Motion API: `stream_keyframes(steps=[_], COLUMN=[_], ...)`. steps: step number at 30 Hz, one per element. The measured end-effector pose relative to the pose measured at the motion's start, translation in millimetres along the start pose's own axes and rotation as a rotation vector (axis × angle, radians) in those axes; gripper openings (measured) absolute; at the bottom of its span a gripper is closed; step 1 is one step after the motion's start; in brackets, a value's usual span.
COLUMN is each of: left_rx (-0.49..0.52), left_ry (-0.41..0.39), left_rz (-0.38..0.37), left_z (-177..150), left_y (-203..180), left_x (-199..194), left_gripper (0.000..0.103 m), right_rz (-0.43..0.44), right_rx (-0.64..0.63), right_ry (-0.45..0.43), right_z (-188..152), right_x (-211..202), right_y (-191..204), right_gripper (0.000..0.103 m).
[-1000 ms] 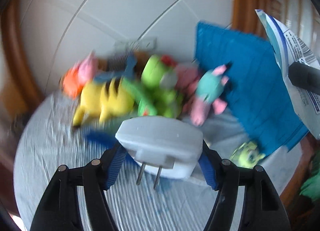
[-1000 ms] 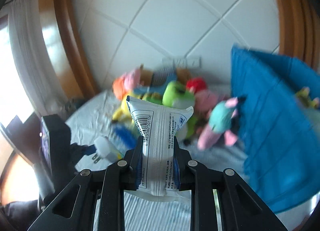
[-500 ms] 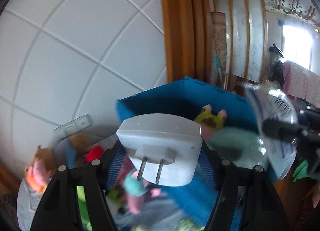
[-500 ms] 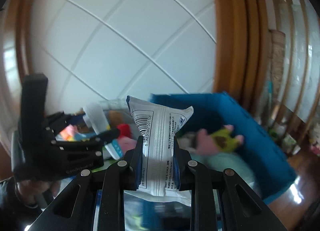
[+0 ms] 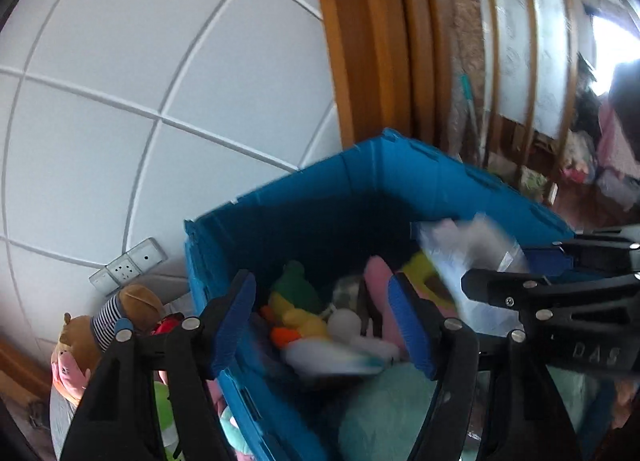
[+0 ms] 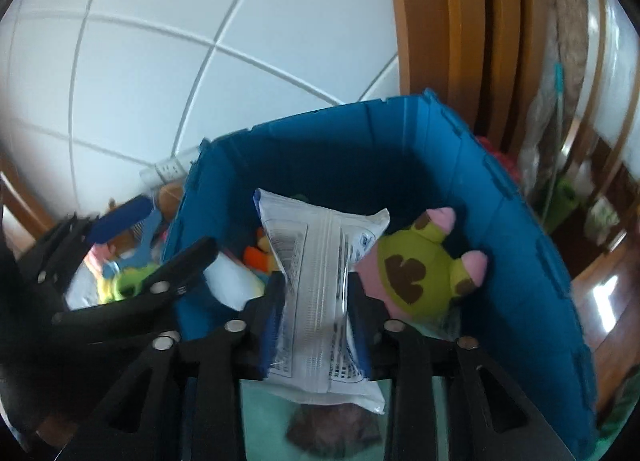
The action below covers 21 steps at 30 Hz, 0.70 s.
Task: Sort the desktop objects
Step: 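Open both tools over the bin dropping the device and the wipes packet, then withdraw both tools from the bin back toward the bed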
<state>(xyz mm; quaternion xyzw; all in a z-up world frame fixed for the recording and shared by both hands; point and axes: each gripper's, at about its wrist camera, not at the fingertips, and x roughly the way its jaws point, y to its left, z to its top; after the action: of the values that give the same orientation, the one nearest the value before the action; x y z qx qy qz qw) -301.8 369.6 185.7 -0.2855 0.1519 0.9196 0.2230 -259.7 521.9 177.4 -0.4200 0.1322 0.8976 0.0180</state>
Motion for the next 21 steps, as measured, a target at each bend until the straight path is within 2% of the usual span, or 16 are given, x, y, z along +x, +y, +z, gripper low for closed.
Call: stream_keyframes(steps=[4,5,7,11,15,17,21], left_rx=[-0.036,-0.045,-0.061,-0.076,-0.125,-0.163,-0.177], left_ry=[-0.047,-0.059,-0.083,-0.166,-0.236,-0.243,-0.188], left_rz=[0.021,0.027,0.036,0.032,0.016,0.023,0.081], left_z=[5,7,9,-9,-62,-103,-194], left_y=[14,18,25,47,84,106,140], left_x=[-6,-7,-11,-53,-104,-126,-146], left_gripper=[0.091,0.095,0.096,0.096,0.097,0.099,0.099], right_rz=[0.027,0.035,0.051,0.089,0.161,0.200,0.267], right_rx=[0.033,0.033,0.031,-0.001,-0.024,-0.044,-0.141], right_ry=[-0.023,-0.032,-0.051,-0.114,-0.233,-0.292,-0.394], right_z=[10,12,14,4,-40,-67,-135], right_x=[-1,-4,-10,-36,-81,-101,-131], right_y=[-12,-11,-7,14,50,72,134], right_gripper=[0.064,0.066,0.066,0.068,0.074,0.076,0.084])
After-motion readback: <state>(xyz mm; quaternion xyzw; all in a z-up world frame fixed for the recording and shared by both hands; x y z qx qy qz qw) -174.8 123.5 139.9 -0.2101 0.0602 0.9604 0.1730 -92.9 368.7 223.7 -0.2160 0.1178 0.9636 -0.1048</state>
